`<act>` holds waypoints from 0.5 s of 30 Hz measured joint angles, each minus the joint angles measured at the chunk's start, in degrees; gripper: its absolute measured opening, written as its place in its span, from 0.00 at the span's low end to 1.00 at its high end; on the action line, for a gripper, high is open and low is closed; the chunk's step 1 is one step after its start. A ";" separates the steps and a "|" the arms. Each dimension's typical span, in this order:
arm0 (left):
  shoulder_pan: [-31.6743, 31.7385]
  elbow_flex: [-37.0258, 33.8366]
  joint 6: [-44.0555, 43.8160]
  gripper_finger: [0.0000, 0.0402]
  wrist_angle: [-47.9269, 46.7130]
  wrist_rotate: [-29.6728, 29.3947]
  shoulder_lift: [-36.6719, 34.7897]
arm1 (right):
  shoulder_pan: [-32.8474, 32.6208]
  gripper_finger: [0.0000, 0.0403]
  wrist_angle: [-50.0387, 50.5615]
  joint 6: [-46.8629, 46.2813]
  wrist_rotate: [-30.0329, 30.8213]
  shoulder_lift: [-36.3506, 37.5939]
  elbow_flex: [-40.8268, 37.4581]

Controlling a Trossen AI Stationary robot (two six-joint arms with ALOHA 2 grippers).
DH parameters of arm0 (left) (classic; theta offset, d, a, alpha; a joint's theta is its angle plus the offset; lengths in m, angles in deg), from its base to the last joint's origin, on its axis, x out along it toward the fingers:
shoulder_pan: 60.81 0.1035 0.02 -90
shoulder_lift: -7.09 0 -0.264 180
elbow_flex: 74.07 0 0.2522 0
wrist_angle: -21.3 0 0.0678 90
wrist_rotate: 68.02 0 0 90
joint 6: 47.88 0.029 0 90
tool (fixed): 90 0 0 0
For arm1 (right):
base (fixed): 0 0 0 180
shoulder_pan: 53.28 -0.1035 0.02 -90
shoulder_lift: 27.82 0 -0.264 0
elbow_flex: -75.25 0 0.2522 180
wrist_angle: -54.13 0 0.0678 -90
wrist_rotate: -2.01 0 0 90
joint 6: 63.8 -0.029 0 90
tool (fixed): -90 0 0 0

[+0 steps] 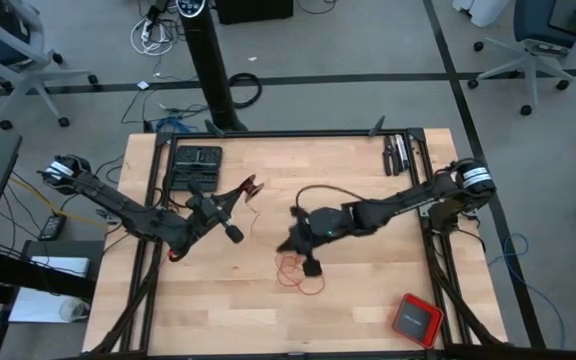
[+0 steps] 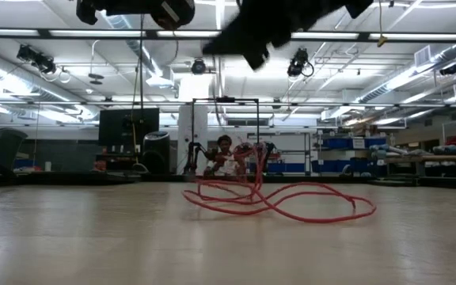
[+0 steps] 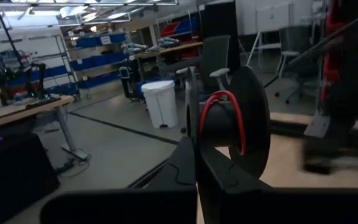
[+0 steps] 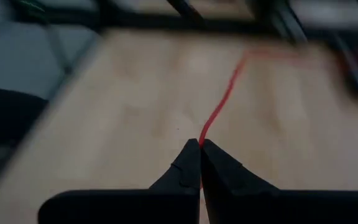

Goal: Coil cords
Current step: Uncoil the red wire from the spool

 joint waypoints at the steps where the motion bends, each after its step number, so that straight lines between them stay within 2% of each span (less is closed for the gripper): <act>1: -0.01 0.02 -0.34 0.00 0.41 0.15 0.00 | 1.01 0.00 2.42 -2.04 1.58 0.03 0.00; 6: -0.04 0.02 -0.76 0.00 0.31 2.72 0.00 | 5.02 0.00 12.32 -10.88 7.76 1.23 0.00; 11: -0.24 0.00 -1.43 0.00 -0.38 13.83 0.00 | 6.37 0.00 16.88 -13.99 13.21 2.31 0.00; 15: -0.77 0.04 0.02 0.00 -6.00 22.38 -0.06 | 6.36 0.00 21.66 -15.65 21.60 4.62 0.02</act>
